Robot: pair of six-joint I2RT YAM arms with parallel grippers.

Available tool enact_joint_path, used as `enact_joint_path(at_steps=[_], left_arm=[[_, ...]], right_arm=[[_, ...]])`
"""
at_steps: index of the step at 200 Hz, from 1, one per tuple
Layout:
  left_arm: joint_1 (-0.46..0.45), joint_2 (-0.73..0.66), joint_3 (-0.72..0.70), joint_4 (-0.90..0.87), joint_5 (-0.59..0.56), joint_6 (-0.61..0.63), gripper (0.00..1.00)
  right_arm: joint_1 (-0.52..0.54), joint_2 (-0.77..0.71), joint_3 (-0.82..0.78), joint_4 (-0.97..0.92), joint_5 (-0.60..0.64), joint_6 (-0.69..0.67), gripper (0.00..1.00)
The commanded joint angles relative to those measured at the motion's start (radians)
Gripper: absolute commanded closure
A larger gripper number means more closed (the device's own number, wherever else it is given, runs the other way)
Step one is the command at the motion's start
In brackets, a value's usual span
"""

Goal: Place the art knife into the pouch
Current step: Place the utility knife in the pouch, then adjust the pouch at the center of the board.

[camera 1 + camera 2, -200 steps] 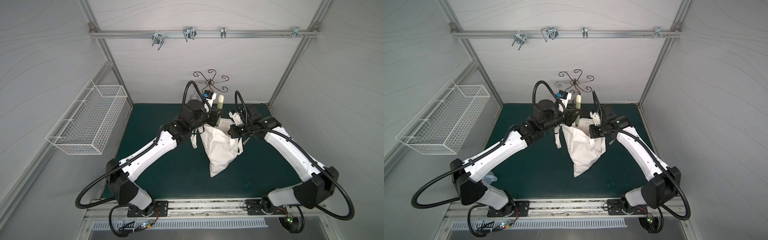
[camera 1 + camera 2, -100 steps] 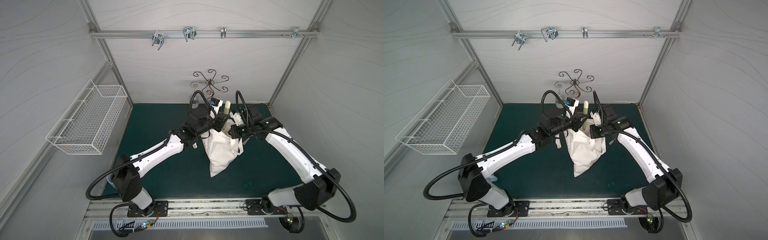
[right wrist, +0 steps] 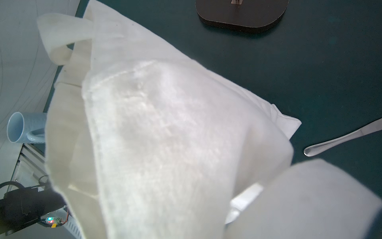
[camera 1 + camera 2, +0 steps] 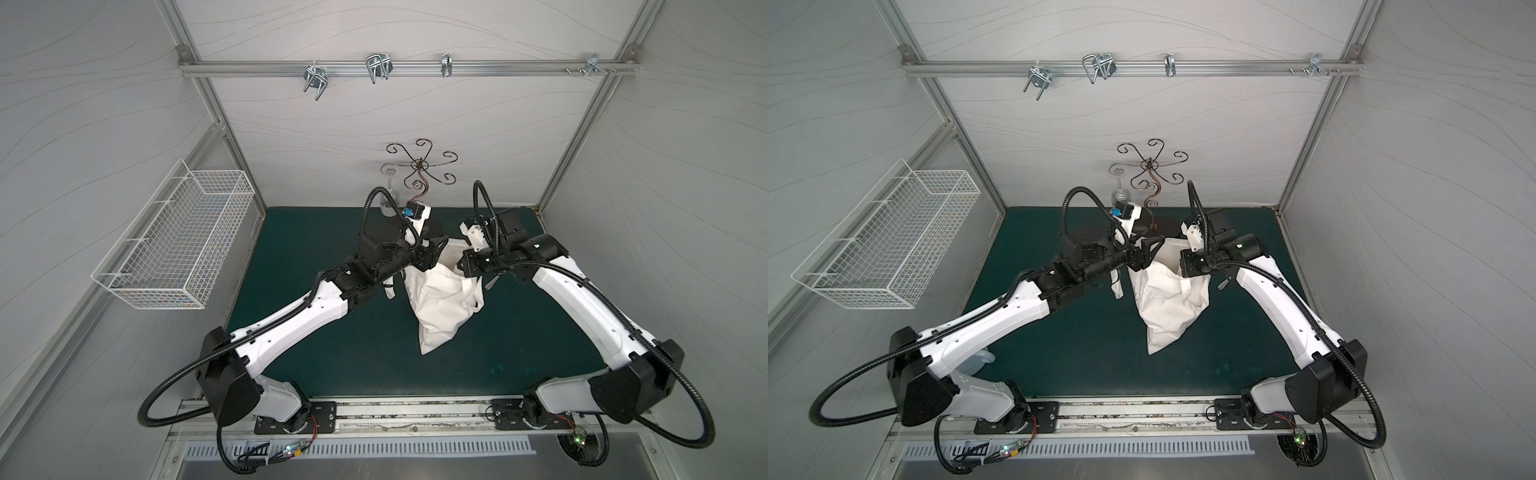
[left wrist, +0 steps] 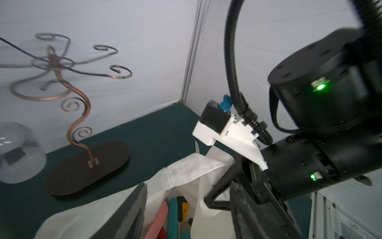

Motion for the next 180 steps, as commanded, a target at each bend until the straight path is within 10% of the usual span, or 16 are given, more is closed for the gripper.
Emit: enact_joint_path(at_steps=[1, 61, 180], left_arm=[[-0.001, -0.084, 0.039, -0.081, -0.103, 0.011, 0.32], [-0.003, -0.120, -0.013, -0.299, -0.129, -0.062, 0.28], [-0.037, -0.014, -0.185, -0.075, 0.045, -0.102, 0.22]], right_arm=[[-0.011, -0.017, -0.007, -0.012, -0.016, -0.001, 1.00], [-0.037, -0.004, 0.008, -0.011, -0.051, 0.018, 1.00], [-0.054, -0.007, -0.001, -0.004, -0.090, 0.022, 1.00]])
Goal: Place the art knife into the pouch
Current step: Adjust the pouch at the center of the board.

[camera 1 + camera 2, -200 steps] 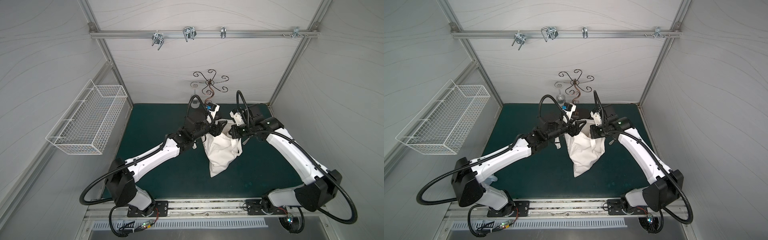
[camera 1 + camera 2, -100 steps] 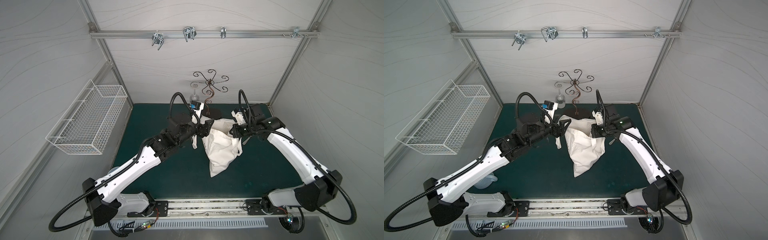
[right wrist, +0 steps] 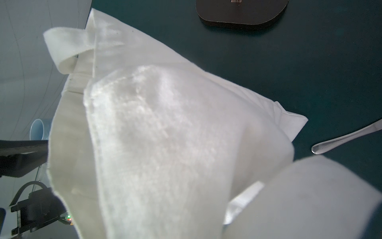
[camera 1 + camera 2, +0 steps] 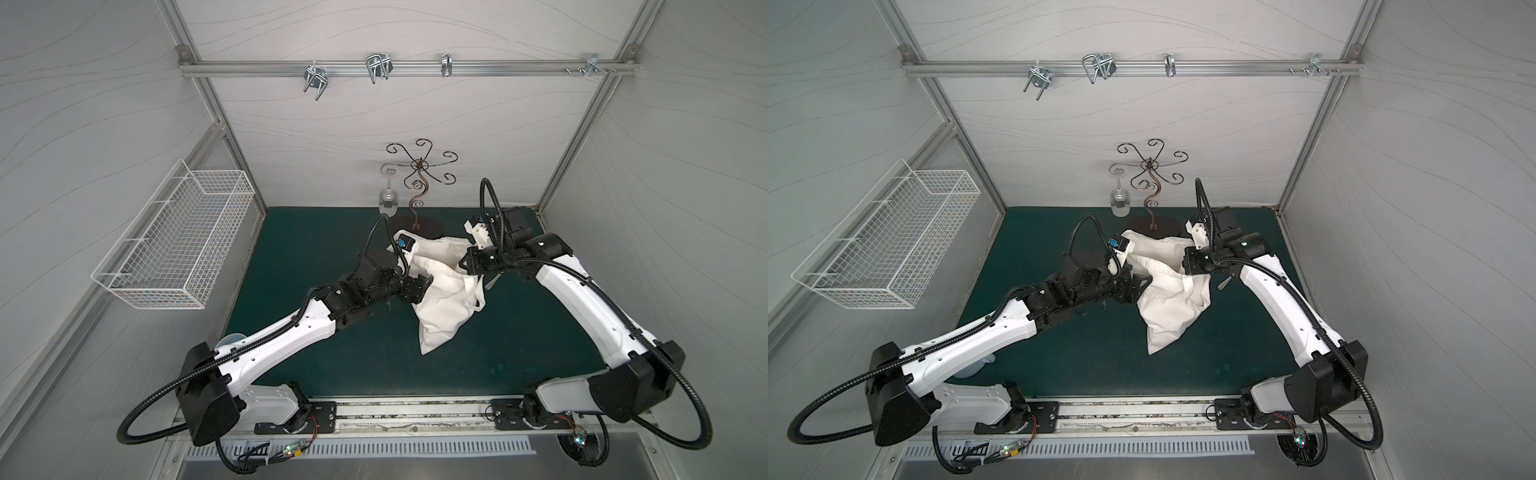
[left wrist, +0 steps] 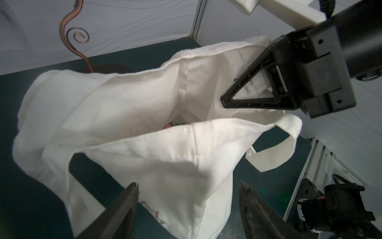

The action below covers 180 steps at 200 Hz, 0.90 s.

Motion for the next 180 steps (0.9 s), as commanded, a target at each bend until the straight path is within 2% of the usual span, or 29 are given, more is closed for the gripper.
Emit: enact_joint_path(at_steps=[1, 32, 43, 47, 53, 61, 62, 81, 125, 154, 180], left_arm=[[-0.004, 0.057, 0.015, 0.114, 0.037, 0.003, 0.22], [-0.004, 0.159, 0.070, 0.146, 0.076, 0.035, 0.21], [-0.003, 0.195, 0.095, 0.160, 0.095, 0.053, 0.30], [-0.003, 0.204, 0.104, 0.168, 0.099, 0.057, 0.35], [-0.001, 0.221, 0.116, 0.176, 0.108, 0.067, 0.54], [-0.001, 0.234, 0.138, 0.179, 0.112, 0.075, 0.99], [-0.001, 0.234, 0.142, 0.178, 0.112, 0.076, 1.00], [0.008, 0.194, 0.183, 0.149, 0.088, 0.084, 1.00], [0.084, -0.050, 0.268, -0.033, 0.008, 0.117, 1.00], [0.110, -0.166, 0.320, -0.100, -0.075, 0.145, 1.00], [0.213, -0.207, 0.330, -0.121, -0.085, 0.111, 1.00]], right_arm=[[-0.007, -0.008, -0.001, -0.005, -0.021, 0.000, 1.00], [-0.007, -0.015, 0.004, -0.009, -0.029, -0.002, 1.00], [-0.007, -0.024, -0.001, -0.007, -0.037, -0.002, 1.00], [-0.007, -0.027, -0.003, -0.005, -0.041, -0.002, 1.00], [-0.007, -0.033, -0.006, -0.003, -0.044, -0.001, 1.00], [-0.007, -0.039, -0.007, -0.003, -0.043, 0.000, 1.00], [-0.007, -0.039, -0.007, -0.003, -0.044, 0.000, 1.00], [-0.006, -0.047, 0.009, -0.019, -0.038, 0.000, 1.00], [0.009, -0.089, 0.113, -0.044, -0.055, 0.022, 1.00], [0.096, -0.109, 0.213, -0.026, -0.075, 0.045, 1.00], [0.180, -0.083, 0.284, -0.012, -0.087, 0.055, 1.00]])
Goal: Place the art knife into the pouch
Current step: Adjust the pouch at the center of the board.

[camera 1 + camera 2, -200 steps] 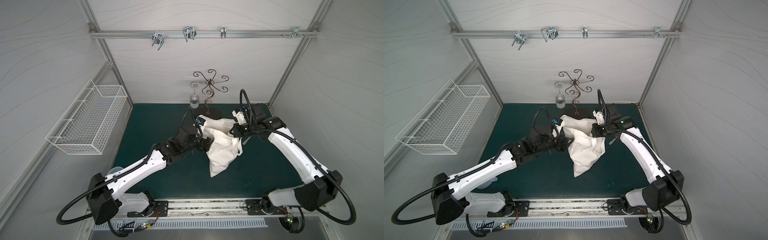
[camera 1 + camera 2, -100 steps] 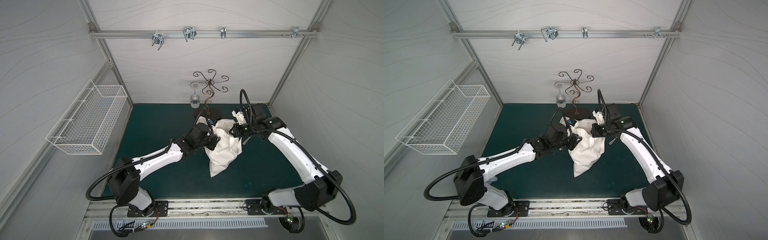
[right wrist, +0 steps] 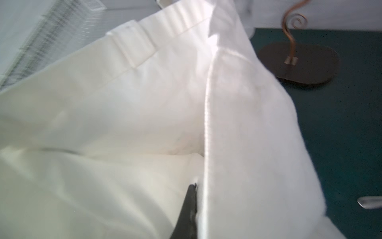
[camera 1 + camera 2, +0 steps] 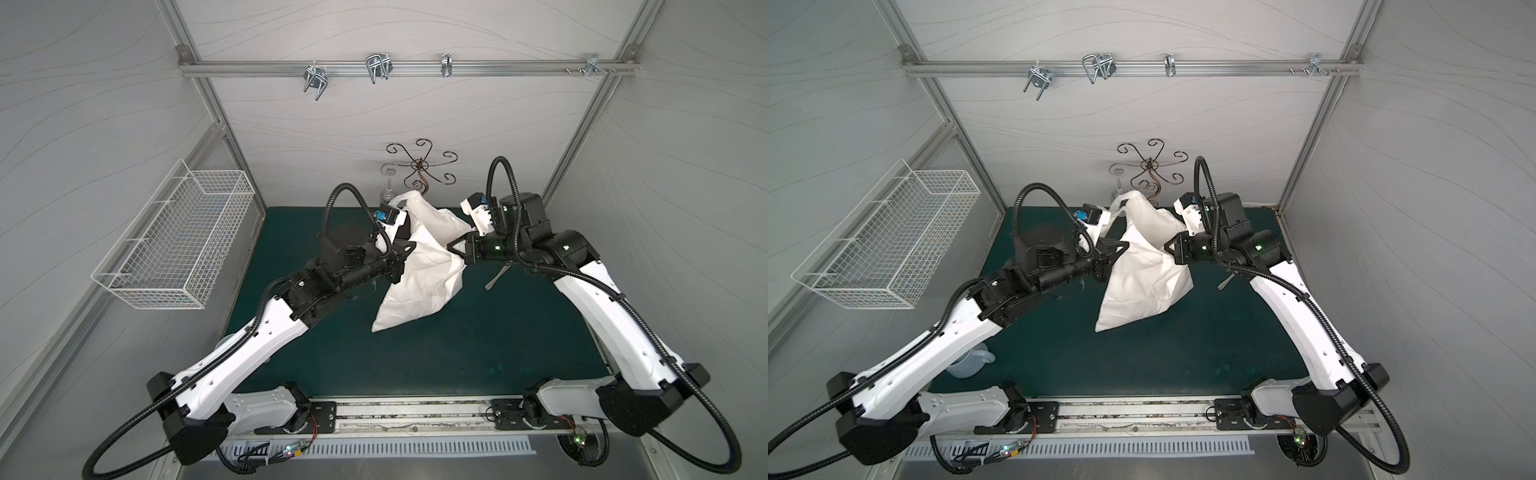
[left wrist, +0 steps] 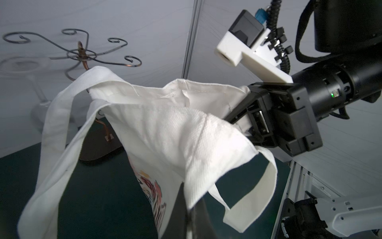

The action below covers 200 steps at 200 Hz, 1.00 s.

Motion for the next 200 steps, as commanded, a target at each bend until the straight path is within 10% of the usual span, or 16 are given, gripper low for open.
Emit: enact_joint_path(at_steps=[1, 74, 156, 200], left_arm=[[0.122, -0.057, 0.072, 0.046, -0.142, -0.007, 1.00], [0.240, -0.050, -0.009, 0.077, -0.332, -0.060, 1.00], [0.215, -0.171, -0.499, 0.303, -0.435, -0.347, 1.00], [0.059, -0.310, -0.588, 0.259, -0.486, -0.279, 1.00]], right_arm=[[0.046, -0.015, 0.059, -0.043, 0.015, -0.009, 1.00], [0.180, 0.015, -0.023, -0.008, 0.135, -0.012, 1.00], [0.217, -0.045, -0.308, 0.034, 0.255, -0.085, 1.00], [0.210, -0.072, -0.222, 0.020, 0.256, -0.106, 0.35]])
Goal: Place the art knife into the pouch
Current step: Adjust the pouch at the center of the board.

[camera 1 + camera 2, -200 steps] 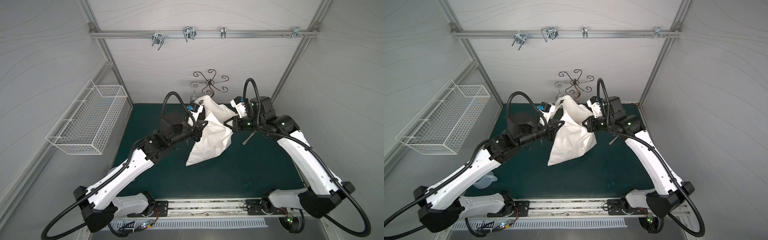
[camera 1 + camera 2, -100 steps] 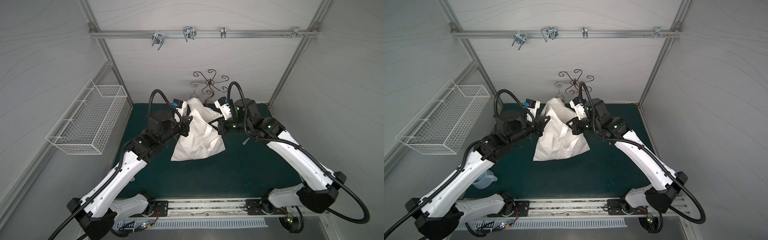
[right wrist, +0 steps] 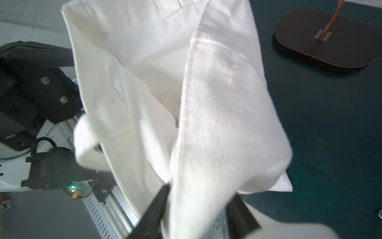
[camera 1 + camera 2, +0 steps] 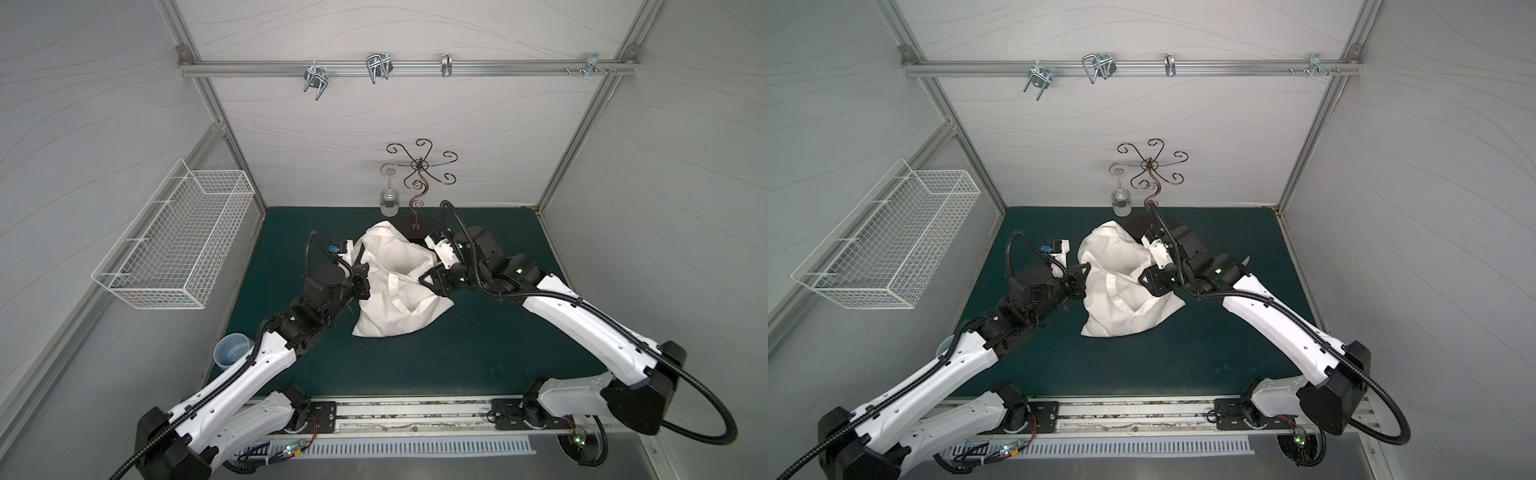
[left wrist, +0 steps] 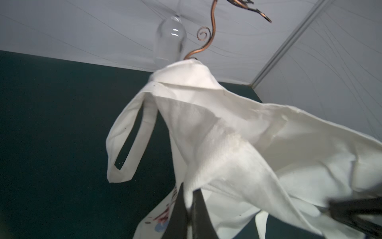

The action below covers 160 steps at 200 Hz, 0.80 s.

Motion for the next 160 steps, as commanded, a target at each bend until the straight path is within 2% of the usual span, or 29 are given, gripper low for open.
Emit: enact_joint_path(at_steps=[1, 13, 39, 62, 129, 160], left_arm=[[-0.054, -0.069, -0.011, 0.042, -0.182, 0.001, 1.00], [-0.066, -0.101, -0.022, 0.031, -0.148, 0.004, 1.00], [-0.096, -0.156, -0.042, -0.001, -0.129, -0.008, 1.00], [-0.119, -0.188, -0.064, -0.012, -0.122, -0.017, 1.00], [-0.206, -0.196, -0.117, 0.009, -0.112, -0.045, 1.00], [-0.220, -0.197, -0.116, 0.006, -0.111, -0.046, 1.00]], right_arm=[[-0.010, -0.050, 0.067, -0.106, 0.025, -0.040, 0.34], [-0.017, -0.044, 0.103, -0.116, 0.033, -0.042, 0.27], [-0.029, 0.006, 0.191, -0.149, 0.043, -0.053, 0.26], [-0.043, 0.055, 0.238, -0.149, 0.059, -0.076, 0.26], [-0.067, 0.243, 0.377, -0.137, -0.003, -0.097, 0.26], [-0.054, 0.287, 0.384, -0.134, -0.021, -0.092, 0.31]])
